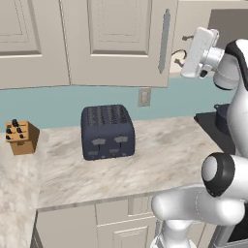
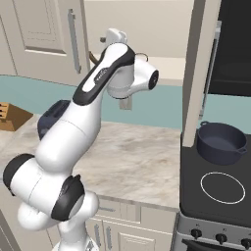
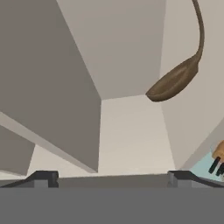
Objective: Open the cabinet and move the ladle to the pot. Then close the cabinet.
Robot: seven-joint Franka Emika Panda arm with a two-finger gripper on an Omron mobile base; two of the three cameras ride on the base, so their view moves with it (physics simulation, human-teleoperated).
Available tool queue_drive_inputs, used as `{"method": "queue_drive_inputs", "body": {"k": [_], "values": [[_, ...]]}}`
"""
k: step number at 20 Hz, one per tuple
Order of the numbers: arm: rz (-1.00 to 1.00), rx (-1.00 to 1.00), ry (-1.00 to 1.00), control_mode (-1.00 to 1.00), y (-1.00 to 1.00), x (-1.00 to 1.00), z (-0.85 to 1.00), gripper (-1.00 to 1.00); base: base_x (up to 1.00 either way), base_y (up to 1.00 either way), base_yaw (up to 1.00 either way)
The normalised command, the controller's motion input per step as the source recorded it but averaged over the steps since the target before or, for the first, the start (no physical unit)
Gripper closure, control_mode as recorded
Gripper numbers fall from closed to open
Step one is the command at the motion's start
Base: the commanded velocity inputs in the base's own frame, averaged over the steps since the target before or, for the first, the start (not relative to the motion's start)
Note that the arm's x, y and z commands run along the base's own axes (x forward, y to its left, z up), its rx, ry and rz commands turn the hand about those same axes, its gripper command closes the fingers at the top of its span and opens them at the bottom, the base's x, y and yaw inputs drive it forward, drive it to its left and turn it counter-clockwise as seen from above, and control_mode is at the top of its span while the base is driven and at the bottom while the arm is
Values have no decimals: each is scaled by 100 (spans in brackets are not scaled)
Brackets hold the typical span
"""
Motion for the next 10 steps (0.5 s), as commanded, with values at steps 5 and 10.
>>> {"method": "queue_drive_inputs", "body": {"k": [5, 10], "values": [[0, 0, -2, -100, 2, 16, 3, -100, 0, 0, 0], [0, 0, 0, -100, 8, 14, 0, -100, 0, 0, 0]]}}
